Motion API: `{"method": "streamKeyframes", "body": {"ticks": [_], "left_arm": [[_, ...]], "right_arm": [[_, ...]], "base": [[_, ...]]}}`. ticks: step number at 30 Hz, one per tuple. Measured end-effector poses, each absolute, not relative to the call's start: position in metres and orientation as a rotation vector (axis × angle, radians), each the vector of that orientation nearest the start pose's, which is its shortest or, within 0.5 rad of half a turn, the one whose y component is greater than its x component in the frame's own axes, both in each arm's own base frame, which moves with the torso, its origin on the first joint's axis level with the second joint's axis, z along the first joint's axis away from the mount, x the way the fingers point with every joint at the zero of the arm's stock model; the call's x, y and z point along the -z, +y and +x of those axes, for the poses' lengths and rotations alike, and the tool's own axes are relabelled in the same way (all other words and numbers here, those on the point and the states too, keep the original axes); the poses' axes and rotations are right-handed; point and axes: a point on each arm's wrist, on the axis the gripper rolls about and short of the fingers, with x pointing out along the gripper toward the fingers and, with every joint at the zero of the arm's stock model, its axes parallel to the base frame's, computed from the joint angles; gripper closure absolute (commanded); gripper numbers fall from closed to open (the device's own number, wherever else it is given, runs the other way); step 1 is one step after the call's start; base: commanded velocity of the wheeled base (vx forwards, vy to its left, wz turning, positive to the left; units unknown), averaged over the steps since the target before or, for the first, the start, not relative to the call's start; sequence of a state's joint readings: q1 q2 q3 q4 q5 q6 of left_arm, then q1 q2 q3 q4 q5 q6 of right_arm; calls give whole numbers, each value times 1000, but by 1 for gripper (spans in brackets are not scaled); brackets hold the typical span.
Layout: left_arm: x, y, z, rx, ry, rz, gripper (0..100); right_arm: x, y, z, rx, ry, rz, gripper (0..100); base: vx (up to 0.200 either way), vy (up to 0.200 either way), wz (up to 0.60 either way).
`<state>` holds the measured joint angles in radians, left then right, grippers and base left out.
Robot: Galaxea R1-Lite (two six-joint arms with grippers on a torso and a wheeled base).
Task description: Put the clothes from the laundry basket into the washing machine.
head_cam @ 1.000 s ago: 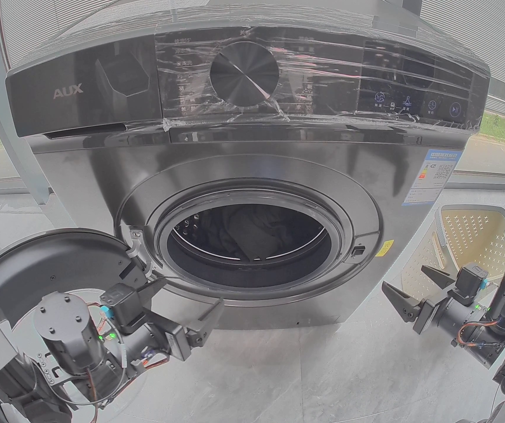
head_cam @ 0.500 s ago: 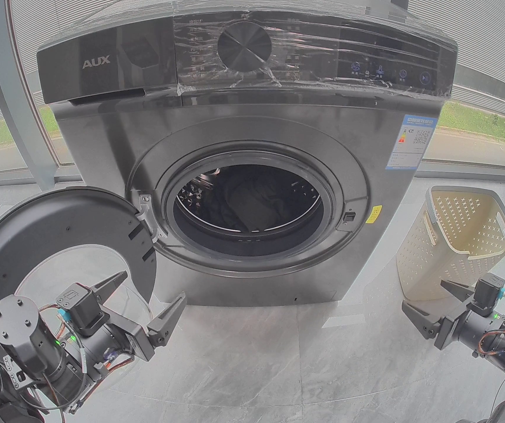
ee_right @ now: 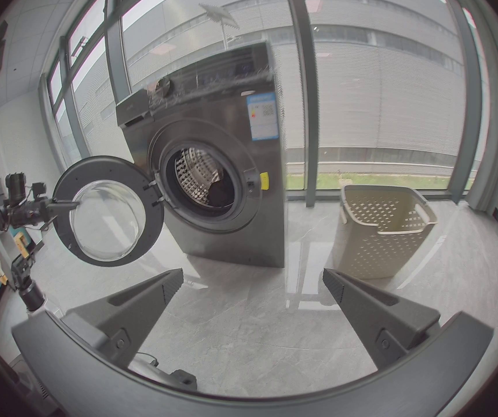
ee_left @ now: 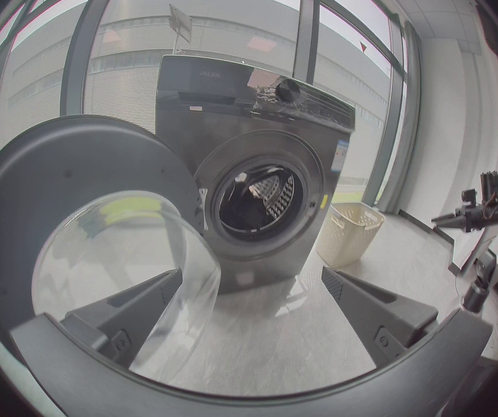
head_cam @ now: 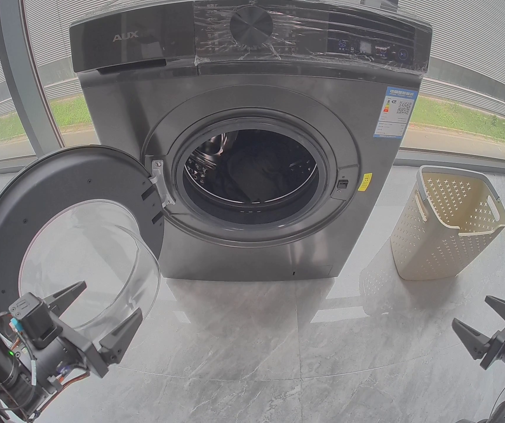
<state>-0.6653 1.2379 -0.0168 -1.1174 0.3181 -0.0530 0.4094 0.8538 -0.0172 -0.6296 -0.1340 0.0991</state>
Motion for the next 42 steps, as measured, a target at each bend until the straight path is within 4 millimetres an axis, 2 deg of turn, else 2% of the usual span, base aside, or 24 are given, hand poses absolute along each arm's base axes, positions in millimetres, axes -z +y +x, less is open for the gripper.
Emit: {"method": "streamKeyframes", "body": {"ticks": [6,13,19,26,34,38,42], "left_arm": [[-126,-49,79,303,208,47,0],[-120,-16,43,182,179,17,0],[-103,1,15,57,176,-4,0],[-93,6,-7,-84,73,-63,0],[-89,5,-18,-185,-15,-3,0],[-88,4,-21,-155,-41,35,0],[-85,1,-22,-38,-30,23,0]], "right_arm": [[-124,11,44,-177,138,54,0],[-107,0,10,-90,98,59,0],[-95,-4,-8,-1,41,65,0],[-92,-6,-14,77,-1,52,0],[-89,-4,-19,126,-18,-50,0],[-87,-3,-22,109,-38,-23,0],[-82,-1,-22,25,-8,7,0]], "base": [[0,0,0],[0,0,0],[0,0,0],[0,0,0],[0,0,0],[0,0,0],[0,0,0]]}}
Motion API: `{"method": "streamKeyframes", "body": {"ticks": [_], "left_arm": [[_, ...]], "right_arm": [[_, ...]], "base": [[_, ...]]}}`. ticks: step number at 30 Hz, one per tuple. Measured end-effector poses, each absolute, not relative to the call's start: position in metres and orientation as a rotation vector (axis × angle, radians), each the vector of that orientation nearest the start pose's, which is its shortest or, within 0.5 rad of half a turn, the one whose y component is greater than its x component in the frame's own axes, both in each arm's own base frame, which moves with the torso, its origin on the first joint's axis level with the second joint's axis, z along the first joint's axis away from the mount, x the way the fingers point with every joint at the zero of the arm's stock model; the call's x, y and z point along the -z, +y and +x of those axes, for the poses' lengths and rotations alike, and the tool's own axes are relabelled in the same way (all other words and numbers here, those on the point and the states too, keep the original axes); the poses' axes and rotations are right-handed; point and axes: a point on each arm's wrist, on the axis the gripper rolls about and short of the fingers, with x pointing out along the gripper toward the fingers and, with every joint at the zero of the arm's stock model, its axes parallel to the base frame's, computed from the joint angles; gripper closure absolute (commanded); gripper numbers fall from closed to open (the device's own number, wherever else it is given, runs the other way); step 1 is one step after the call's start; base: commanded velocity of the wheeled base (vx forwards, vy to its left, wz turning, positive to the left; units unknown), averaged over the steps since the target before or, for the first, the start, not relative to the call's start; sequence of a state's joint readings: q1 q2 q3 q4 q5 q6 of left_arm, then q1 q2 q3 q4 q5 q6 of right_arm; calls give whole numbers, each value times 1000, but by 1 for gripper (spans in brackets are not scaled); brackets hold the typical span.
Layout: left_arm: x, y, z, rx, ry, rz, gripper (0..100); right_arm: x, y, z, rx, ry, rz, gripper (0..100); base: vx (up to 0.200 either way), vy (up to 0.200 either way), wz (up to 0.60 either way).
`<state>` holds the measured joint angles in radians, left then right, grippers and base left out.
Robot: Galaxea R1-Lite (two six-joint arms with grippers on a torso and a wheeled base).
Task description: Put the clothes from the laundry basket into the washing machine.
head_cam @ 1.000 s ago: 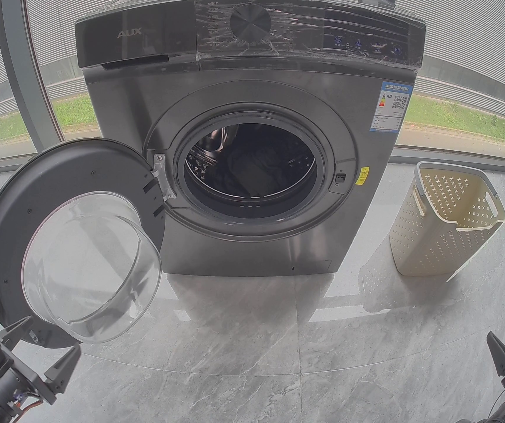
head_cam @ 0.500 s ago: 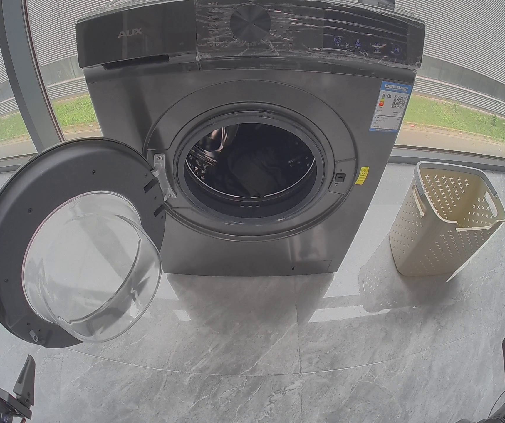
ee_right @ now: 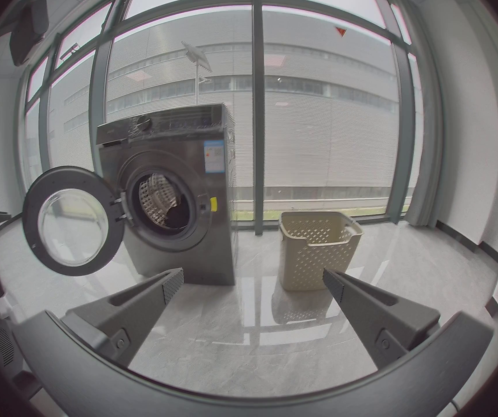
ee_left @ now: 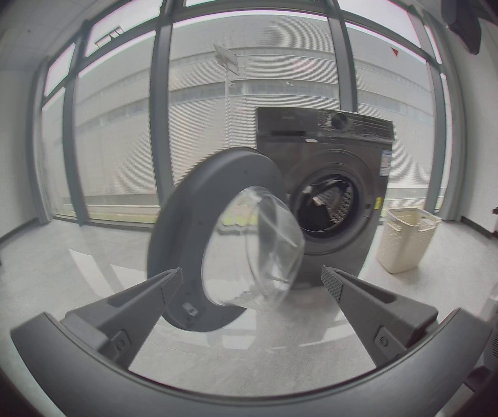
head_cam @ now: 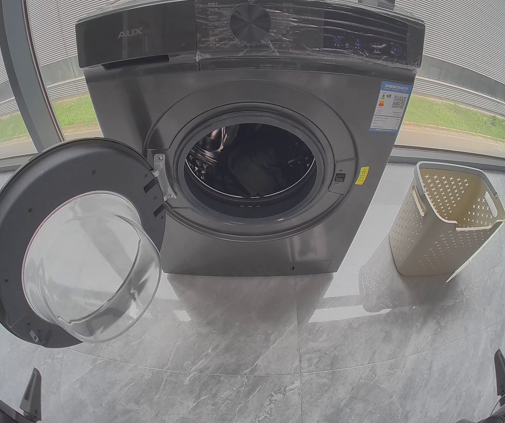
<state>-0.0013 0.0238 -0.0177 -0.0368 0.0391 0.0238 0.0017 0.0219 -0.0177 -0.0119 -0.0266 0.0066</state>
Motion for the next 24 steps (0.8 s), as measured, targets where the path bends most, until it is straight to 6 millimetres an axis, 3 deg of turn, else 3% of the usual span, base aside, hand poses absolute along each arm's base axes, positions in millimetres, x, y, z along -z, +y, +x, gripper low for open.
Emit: {"method": "streamKeyframes", "body": {"ticks": [8,24], "left_arm": [[-80,0,-23,-10,-3,-6,0],[-80,0,-23,-11,-3,-9,0]], "right_arm": [[-78,0,-23,13,20,7,0],[-78,-1,-23,14,21,1,0]], "base": [[0,0,0],[0,200,0]]}}
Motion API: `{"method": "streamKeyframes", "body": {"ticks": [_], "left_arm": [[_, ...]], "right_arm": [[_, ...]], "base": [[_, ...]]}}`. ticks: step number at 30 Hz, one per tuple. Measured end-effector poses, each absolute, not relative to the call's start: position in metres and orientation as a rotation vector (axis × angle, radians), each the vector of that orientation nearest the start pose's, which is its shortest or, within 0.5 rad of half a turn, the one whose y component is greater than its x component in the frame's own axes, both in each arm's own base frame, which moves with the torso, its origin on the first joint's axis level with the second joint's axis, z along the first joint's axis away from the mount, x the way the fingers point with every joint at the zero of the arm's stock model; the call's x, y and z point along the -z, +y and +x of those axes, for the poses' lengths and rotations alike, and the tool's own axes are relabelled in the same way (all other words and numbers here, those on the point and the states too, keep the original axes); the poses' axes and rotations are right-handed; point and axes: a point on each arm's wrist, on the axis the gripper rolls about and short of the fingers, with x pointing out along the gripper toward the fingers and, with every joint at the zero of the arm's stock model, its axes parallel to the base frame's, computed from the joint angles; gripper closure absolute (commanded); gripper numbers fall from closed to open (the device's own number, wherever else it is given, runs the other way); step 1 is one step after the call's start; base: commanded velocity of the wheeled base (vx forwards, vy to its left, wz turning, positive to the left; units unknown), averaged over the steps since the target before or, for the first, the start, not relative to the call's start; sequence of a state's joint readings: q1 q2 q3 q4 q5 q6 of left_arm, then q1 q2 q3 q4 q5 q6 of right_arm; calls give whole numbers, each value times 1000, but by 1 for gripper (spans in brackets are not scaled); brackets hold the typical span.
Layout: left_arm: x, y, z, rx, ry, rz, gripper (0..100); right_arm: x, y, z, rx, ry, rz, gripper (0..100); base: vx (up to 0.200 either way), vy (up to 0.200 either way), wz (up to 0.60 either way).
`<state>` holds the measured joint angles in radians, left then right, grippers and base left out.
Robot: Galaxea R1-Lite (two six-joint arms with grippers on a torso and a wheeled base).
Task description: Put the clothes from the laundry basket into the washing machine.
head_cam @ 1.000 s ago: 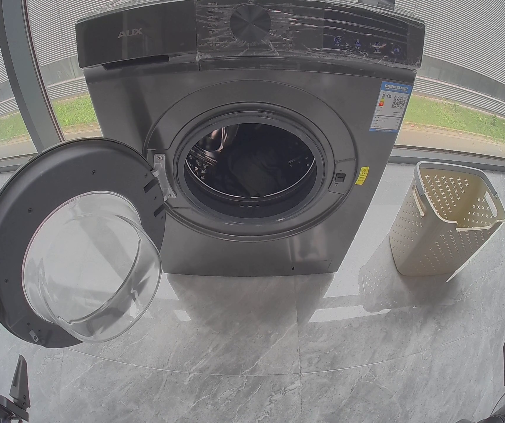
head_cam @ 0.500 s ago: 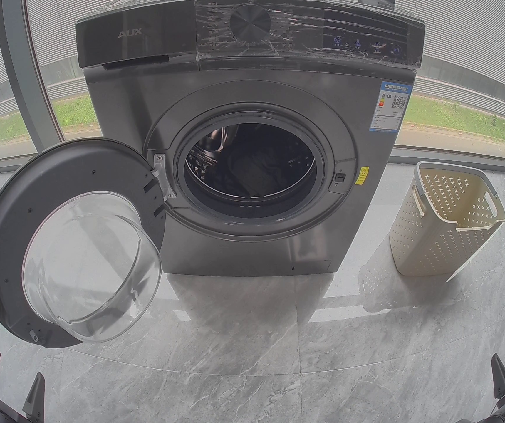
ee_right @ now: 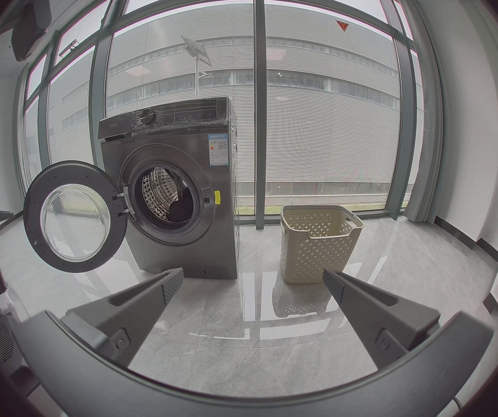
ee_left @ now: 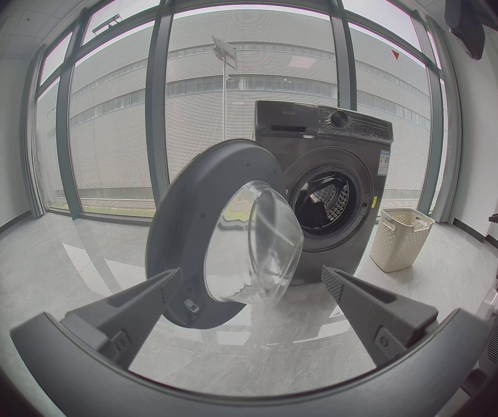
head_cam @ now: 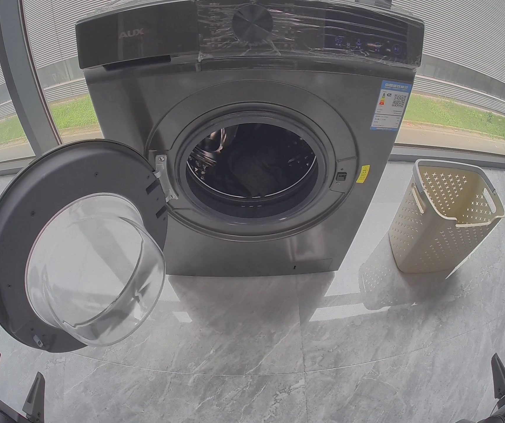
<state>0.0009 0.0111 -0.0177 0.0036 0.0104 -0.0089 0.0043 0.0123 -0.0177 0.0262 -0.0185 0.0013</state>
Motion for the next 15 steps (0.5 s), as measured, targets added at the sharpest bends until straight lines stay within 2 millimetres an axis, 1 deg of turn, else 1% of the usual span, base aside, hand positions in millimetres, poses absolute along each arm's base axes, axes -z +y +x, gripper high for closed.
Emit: {"method": "streamKeyframes", "body": {"ticks": [15], "left_arm": [[-80,0,-23,-9,-3,-6,0]], "right_arm": [[-78,-1,-23,14,22,1,0]], "base": [[0,200,0]]}}
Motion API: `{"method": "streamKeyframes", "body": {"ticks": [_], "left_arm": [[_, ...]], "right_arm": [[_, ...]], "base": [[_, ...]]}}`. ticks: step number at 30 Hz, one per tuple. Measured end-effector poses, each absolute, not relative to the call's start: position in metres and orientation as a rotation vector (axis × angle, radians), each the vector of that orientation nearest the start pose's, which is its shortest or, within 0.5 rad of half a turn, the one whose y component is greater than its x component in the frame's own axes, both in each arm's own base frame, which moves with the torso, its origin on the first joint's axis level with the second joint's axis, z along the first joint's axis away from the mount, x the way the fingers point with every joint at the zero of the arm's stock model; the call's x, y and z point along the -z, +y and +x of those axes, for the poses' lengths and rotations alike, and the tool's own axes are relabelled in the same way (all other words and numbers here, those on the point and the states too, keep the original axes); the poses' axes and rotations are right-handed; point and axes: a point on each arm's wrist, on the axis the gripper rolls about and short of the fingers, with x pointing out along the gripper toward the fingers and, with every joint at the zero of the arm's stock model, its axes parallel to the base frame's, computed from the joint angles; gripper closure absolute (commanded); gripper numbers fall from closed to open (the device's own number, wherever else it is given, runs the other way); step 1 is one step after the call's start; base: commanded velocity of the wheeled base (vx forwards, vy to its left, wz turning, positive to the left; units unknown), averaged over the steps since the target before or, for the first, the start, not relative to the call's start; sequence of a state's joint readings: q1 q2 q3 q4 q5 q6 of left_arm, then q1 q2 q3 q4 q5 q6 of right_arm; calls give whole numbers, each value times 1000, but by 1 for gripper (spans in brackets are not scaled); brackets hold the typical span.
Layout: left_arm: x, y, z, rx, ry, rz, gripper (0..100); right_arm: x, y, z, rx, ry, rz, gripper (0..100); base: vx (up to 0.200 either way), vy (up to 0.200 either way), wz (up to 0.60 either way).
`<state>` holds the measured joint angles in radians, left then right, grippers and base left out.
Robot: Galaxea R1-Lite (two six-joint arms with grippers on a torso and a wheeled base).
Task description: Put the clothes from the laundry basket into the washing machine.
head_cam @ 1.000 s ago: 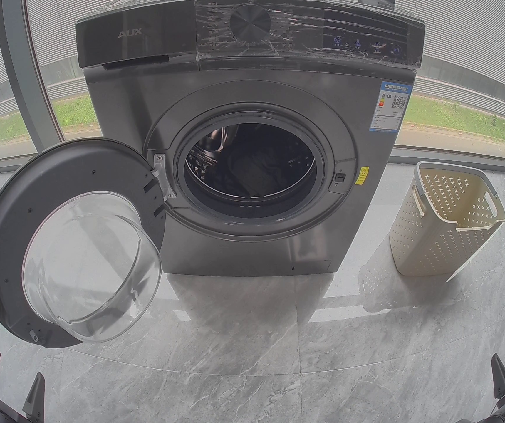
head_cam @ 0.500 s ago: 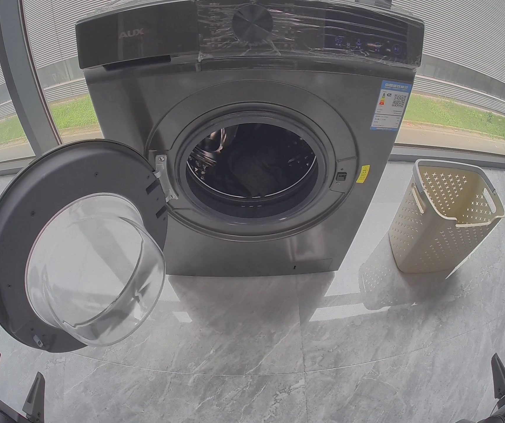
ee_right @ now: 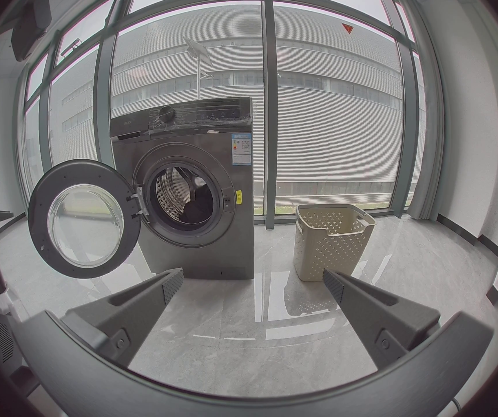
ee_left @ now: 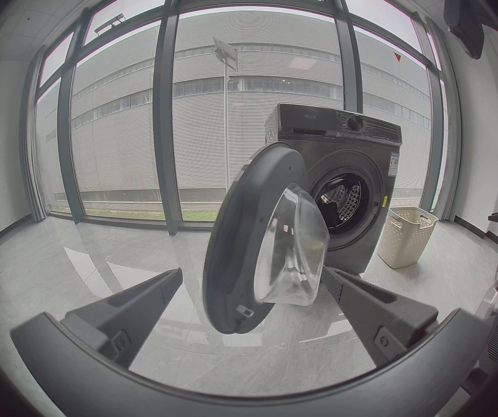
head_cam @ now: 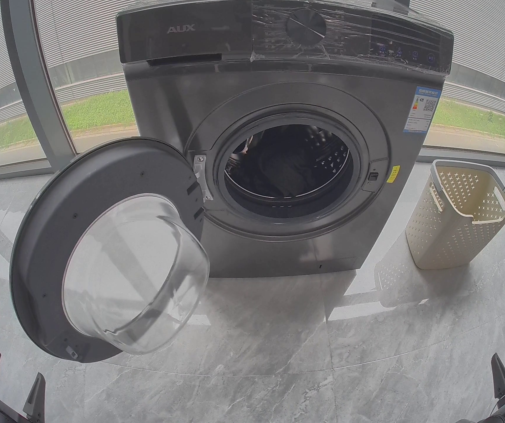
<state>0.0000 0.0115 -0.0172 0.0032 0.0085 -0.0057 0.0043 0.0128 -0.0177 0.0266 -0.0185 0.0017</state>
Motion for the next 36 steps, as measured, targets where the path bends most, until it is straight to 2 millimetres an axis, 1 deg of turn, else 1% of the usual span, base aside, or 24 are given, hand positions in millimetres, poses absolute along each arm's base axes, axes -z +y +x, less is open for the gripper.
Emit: {"method": "streamKeyframes", "body": {"ticks": [2,27,29,33,36], "left_arm": [[-80,0,-23,-9,-4,-6,0],[-82,0,-23,-18,-19,-9,0],[-90,0,-25,-15,-53,-22,0],[-118,0,-30,30,-126,-53,0],[-134,0,-26,73,-101,-68,0]], "right_arm": [[-78,-1,-23,14,22,1,0],[-78,-1,-23,14,22,1,0],[-78,-1,-23,14,22,1,0],[-78,-1,-23,14,23,1,0],[-78,-1,-23,14,23,2,0]], "base": [[0,200,0],[0,0,0],[0,0,0],[0,0,0],[0,0,0]]}}
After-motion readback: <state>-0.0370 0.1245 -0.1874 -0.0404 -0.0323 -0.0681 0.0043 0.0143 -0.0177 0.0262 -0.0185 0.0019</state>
